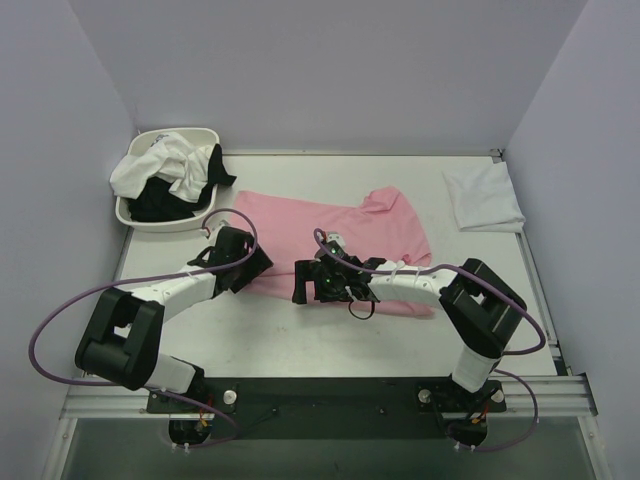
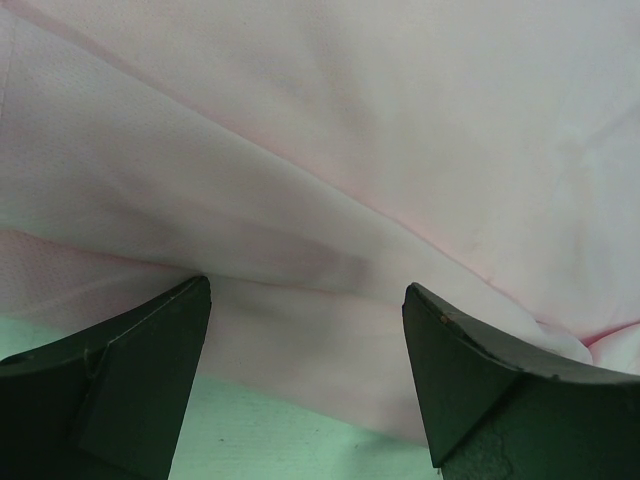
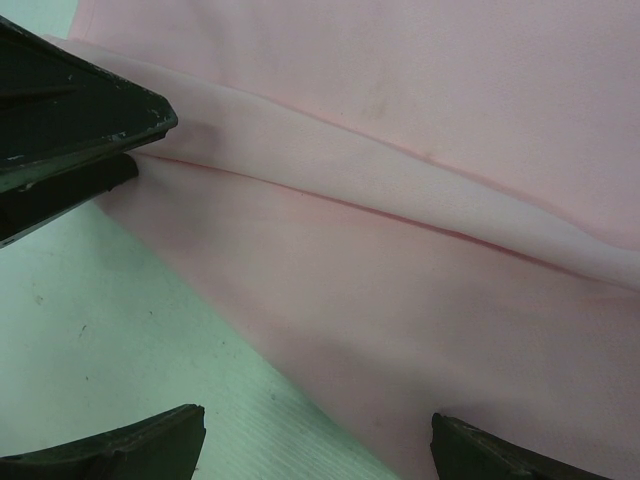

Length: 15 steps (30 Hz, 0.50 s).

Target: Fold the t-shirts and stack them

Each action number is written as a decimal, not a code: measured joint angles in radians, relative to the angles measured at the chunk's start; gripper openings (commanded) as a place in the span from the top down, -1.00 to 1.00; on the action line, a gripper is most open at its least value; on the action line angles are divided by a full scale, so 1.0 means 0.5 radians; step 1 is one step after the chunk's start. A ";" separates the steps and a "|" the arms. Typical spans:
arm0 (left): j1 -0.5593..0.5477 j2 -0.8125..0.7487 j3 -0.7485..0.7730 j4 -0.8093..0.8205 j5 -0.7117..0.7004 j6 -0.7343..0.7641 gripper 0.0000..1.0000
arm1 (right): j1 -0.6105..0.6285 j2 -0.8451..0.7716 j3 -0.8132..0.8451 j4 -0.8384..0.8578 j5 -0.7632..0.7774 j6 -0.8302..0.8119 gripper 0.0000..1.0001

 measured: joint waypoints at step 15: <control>0.000 0.000 0.075 -0.068 -0.031 0.007 -0.75 | 0.000 0.000 -0.002 0.002 0.000 -0.001 -1.00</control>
